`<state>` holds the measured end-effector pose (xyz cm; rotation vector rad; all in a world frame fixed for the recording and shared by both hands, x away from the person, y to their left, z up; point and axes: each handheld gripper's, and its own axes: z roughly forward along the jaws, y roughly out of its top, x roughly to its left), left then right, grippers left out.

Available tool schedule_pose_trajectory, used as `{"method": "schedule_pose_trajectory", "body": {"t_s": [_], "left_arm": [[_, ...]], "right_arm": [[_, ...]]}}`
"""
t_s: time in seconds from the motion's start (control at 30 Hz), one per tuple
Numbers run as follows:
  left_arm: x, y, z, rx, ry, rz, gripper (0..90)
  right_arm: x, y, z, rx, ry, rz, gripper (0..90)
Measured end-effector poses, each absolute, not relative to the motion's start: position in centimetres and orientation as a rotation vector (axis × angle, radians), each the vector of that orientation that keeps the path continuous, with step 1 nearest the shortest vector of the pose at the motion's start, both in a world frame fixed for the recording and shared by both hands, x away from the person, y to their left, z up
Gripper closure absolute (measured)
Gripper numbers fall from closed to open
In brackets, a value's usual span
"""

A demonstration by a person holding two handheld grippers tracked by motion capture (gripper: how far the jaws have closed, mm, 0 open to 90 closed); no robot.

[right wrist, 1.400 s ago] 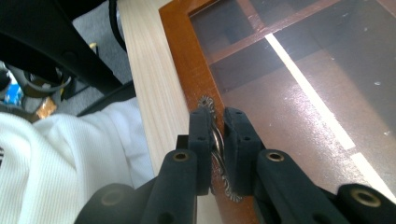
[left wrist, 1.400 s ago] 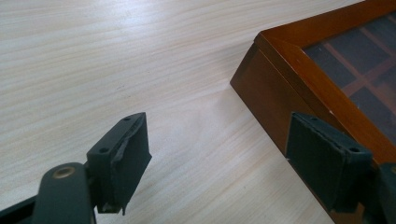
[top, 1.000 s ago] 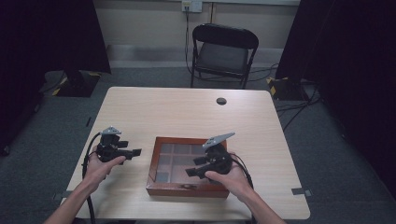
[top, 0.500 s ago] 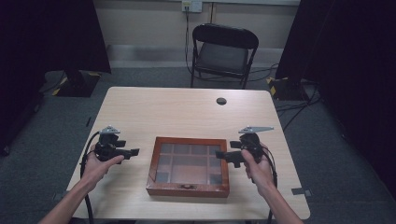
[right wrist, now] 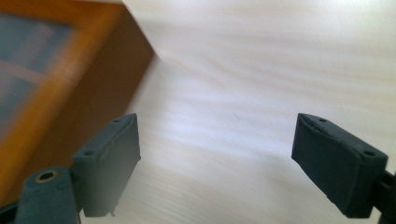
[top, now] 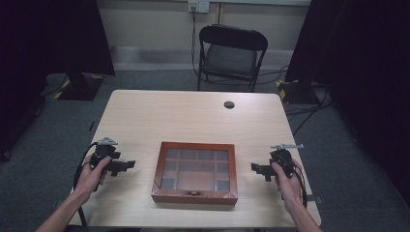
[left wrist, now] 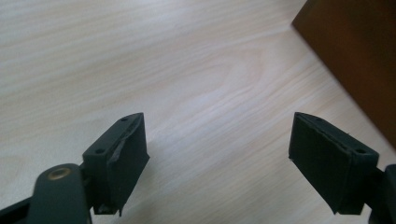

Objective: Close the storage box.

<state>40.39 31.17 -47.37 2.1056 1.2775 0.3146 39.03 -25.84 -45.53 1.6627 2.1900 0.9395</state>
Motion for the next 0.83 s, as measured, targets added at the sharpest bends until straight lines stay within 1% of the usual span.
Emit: {"method": "schedule_pose_trajectory", "body": {"t_s": [0.2, 0.33, 0.4, 0.43, 0.47, 0.5, 0.53, 0.6, 0.63, 0.83], "left_arm": [[40.3, 31.2, -48.4, 2.109, 1.324, 0.373, 17.7], [40.2, 31.4, -48.8, 2.099, 1.329, 0.400, 17.1], [40.1, 30.9, -49.2, 2.117, 1.302, 0.486, 14.8], [40.0, 30.7, -49.5, 2.104, 1.278, 0.488, 13.5], [40.0, 30.7, -49.5, 2.104, 1.278, 0.488, 8.3], [40.0, 30.5, -49.7, 2.092, 1.280, 0.487, 8.3], [40.0, 30.5, -49.8, 2.101, 1.267, 0.501, 6.3], [40.0, 30.5, -50.3, 2.061, 1.250, 0.514, 0.9], [40.0, 30.6, -50.3, 2.065, 1.241, 0.517, 0.0], [40.0, 30.5, -50.3, 2.058, 1.255, 0.522, 0.0]], "right_arm": [[39.0, -26.6, -47.4, 1.704, 2.192, 0.811, 14.9], [39.0, -26.6, -47.8, 1.725, 2.165, 0.766, 14.8], [38.9, -26.4, -48.2, 1.707, 2.093, 0.747, 13.3], [38.9, -26.2, -48.5, 1.678, 2.073, 0.734, 11.9], [38.9, -26.2, -48.5, 1.678, 2.073, 0.734, 11.9], [38.7, -25.8, -49.1, 1.603, 2.066, 0.728, 2.3], [38.7, -25.6, -49.3, 1.594, 2.064, 0.739, 0.0], [38.6, -25.4, -49.6, 1.571, 2.056, 0.761, 0.0], [38.5, -25.3, -49.8, 1.561, 2.034, 0.788, 0.0], [38.5, -25.3, -50.1, 1.539, 2.006, 0.827, 0.0]]}}
